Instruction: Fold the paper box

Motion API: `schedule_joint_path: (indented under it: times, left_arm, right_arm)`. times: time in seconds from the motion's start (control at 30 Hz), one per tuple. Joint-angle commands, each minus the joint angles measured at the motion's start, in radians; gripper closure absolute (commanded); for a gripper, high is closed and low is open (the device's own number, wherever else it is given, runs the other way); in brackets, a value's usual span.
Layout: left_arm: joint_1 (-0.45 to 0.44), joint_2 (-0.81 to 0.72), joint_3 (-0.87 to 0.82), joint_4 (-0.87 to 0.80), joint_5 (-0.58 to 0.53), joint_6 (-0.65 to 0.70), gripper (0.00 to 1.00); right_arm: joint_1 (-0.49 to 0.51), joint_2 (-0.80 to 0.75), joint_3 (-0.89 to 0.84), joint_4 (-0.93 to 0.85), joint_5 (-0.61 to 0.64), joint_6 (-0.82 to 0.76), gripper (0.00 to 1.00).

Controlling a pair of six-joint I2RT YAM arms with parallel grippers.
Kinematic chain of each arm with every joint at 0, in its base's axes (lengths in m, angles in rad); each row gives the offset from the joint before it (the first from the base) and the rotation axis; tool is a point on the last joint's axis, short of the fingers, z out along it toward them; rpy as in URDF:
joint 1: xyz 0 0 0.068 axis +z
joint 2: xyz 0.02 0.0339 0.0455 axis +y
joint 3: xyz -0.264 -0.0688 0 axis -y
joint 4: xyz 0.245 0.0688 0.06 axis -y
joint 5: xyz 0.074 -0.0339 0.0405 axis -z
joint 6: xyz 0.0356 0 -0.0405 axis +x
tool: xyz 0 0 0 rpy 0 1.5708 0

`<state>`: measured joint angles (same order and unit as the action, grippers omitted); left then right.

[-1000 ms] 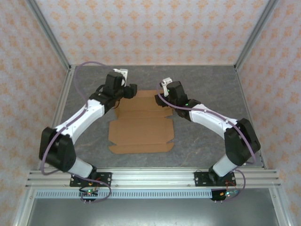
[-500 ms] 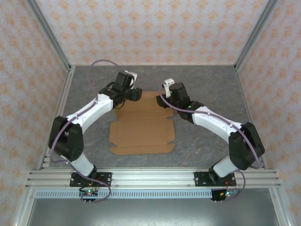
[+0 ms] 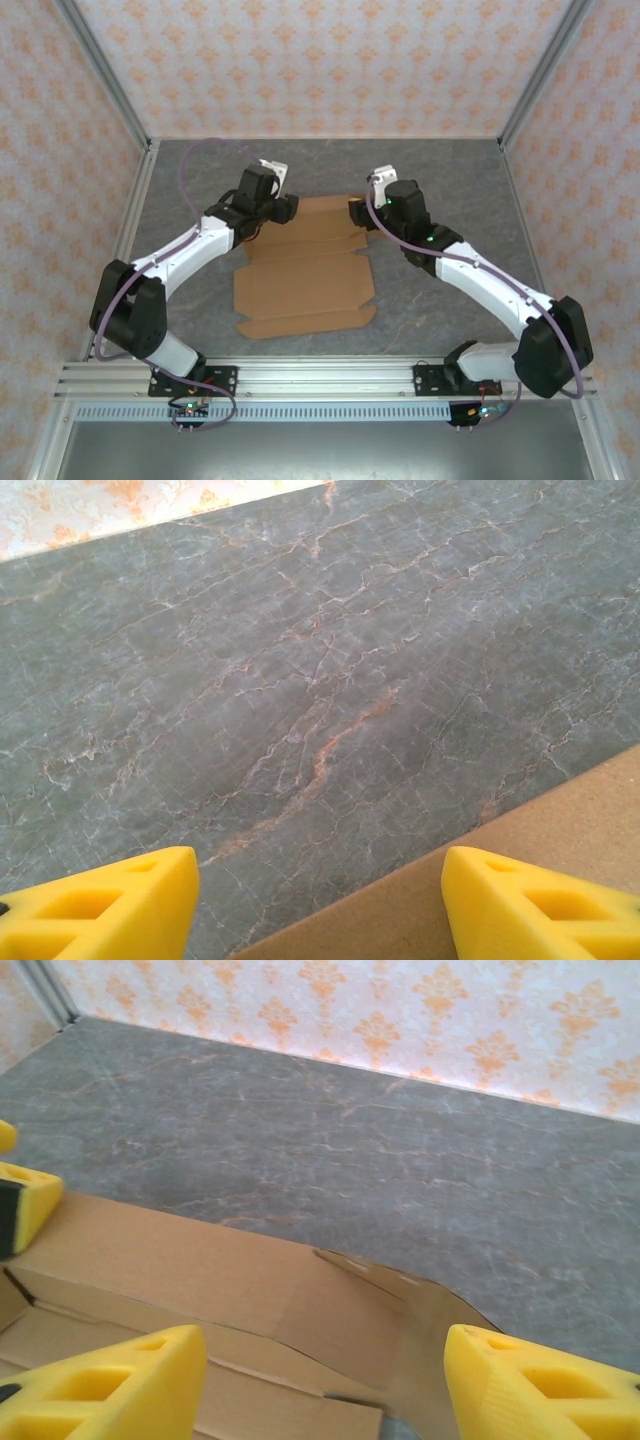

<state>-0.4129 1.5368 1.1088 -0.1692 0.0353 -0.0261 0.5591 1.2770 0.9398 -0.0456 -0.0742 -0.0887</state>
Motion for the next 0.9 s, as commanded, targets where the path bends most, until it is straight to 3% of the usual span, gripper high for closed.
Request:
schedule_joint_path:
  times: [0.0, 0.3, 0.5, 0.6, 0.73, 0.87]
  left_arm:
    - [-0.008, -0.003, -0.012, -0.024, -0.029, 0.031, 0.34]
    - [-0.009, -0.024, 0.065, -0.041, -0.038, 0.039, 0.31]
    - [-0.008, -0.085, 0.074, -0.009, -0.028, 0.153, 0.29]
    - [-0.012, -0.122, 0.063, -0.056, 0.056, 0.341, 0.29]
    - [-0.034, -0.198, -0.019, -0.135, 0.071, 0.700, 0.28]
    - [-0.042, -0.271, -0.128, -0.125, 0.077, 0.949, 0.25]
  right_arm:
    - [-0.023, -0.013, -0.042, -0.027, 0.015, 0.043, 0.35]
    - [-0.043, -0.038, -0.057, -0.031, 0.087, 0.099, 0.36]
    - [-0.072, -0.038, -0.065, -0.034, 0.067, 0.107, 0.36]
    - [-0.071, -0.036, -0.065, -0.037, 0.080, 0.101, 0.36]
    - [-0.083, -0.040, -0.073, -0.032, 0.086, 0.095, 0.37]
    - [-0.101, -0.022, -0.075, -0.014, 0.059, 0.102, 0.37]
